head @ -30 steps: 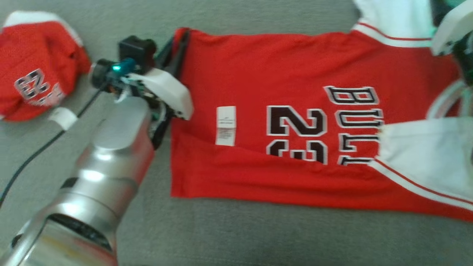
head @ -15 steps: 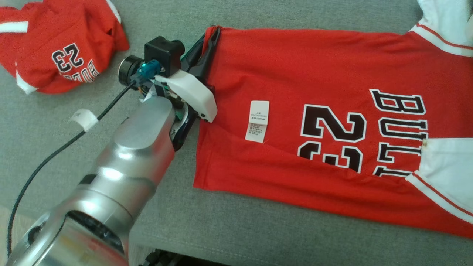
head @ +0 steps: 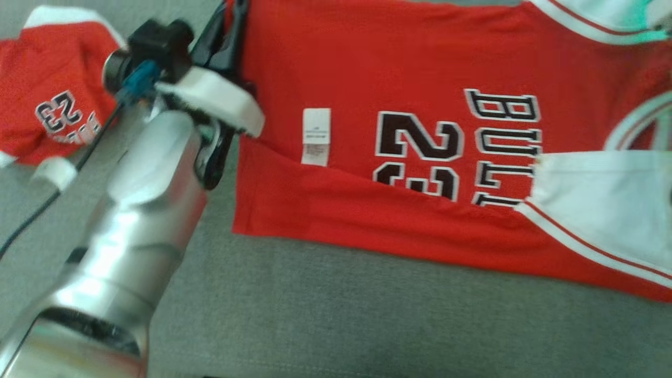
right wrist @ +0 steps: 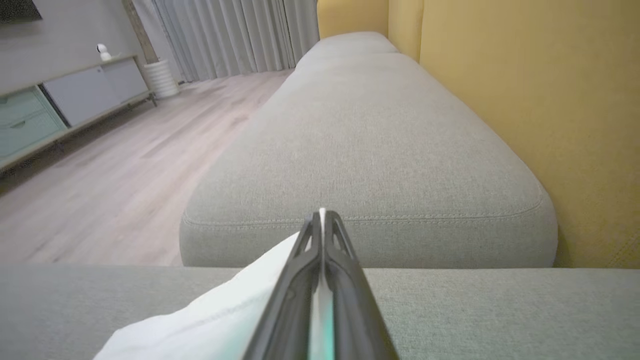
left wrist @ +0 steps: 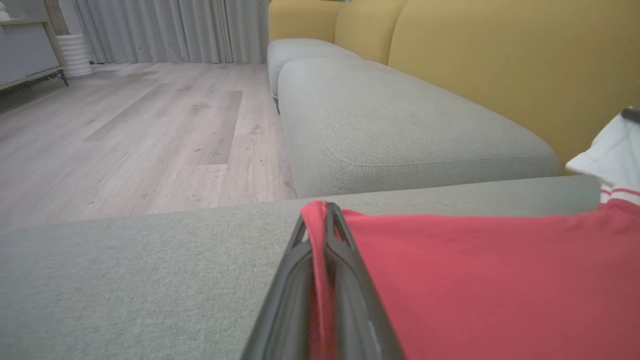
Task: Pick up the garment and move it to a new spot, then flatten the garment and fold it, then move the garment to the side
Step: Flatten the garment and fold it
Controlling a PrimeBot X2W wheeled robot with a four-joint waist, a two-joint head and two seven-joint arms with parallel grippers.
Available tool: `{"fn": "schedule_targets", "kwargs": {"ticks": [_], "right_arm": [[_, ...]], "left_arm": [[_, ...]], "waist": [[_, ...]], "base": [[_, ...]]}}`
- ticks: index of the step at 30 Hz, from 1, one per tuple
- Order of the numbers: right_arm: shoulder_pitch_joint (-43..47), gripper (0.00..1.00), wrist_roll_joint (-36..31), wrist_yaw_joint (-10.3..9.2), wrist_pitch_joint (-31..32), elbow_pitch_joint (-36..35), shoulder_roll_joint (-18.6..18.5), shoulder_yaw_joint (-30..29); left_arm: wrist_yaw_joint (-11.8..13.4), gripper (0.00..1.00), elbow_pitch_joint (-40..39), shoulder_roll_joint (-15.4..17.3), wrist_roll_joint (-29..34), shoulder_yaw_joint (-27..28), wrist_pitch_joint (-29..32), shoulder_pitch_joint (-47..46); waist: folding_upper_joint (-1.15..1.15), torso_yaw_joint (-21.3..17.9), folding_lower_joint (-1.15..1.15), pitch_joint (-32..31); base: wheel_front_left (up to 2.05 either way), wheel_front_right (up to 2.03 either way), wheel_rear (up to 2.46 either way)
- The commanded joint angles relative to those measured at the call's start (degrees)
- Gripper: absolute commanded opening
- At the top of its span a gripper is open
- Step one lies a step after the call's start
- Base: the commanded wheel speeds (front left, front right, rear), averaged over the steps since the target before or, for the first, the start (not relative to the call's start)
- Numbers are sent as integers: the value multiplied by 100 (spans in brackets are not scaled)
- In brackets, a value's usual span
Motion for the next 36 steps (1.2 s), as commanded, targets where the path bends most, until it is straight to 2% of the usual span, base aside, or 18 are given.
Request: {"fn": "schedule_targets", "kwargs": {"ticks": [1,6,11,12,15,21,24,25,26,27,28,29,33,36], "right_arm": [[231,0,138,-4,-95,-283,118,-7],[1164,0,697,-4,-137,-1128,216,-91],[2570,0,1106,-4,-139,-2250,191,-165],[2570,0,1106,-4,-139,-2250,191,-165],[3344,0,1318,-4,-140,-2799,193,-173],[4662,0,1651,-4,-140,-3446,319,-214],[5097,0,1723,-4,-133,-3519,442,-227],[5200,0,1721,-4,-119,-3507,480,-227],[5280,0,1694,-4,-97,-3482,511,-216],[5336,0,1649,-4,-69,-3430,540,-214],[5371,56,1592,-4,-57,-3370,573,-226],[5378,100,1519,-4,-66,-3341,609,-256],[5329,100,949,-4,-118,-3223,689,-442],[5271,100,287,-4,-136,-3185,761,-626]], "left_arm": [[40,0,-179,314,136,274,-51,176],[149,0,-412,577,650,716,-52,903],[154,0,-738,733,1171,1076,-52,1784],[154,0,-738,733,1171,1076,-52,1784],[138,0,-947,770,1442,1282,-52,2264],[63,0,-1266,615,1826,1660,-52,3153],[35,28,-1279,495,1933,1851,-52,3499],[33,42,-1271,455,1957,1926,-52,3596],[42,100,-1253,416,1977,2009,-52,3679],[50,100,-1230,376,1995,2093,-52,3751],[68,100,-1233,328,2013,2180,-52,3819],[93,100,-1254,286,2043,2262,-52,3883],[193,100,-1351,107,2148,2585,-52,4170],[283,100,-1516,-32,2222,2821,-52,4395]], "waist": [[0,-227,0,-228],[0,-563,0,-599],[0,-861,0,-1017],[0,-861,0,-1017],[0,-975,0,-1202],[0,-1089,0,-1557],[0,-1120,0,-1703],[0,-1126,0,-1740],[0,-1134,0,-1778],[0,-1142,0,-1818],[0,-1150,0,-1860],[0,-1154,0,-1899],[0,-1144,0,-2070],[0,-1102,0,-2199]], "base": [[0,0,0],[0,0,0],[0,0,0],[0,0,0],[0,0,0],[0,0,0],[0,0,0],[0,0,0],[0,0,0],[0,0,0],[0,0,0],[0,0,0],[0,0,0],[0,0,0]]}}
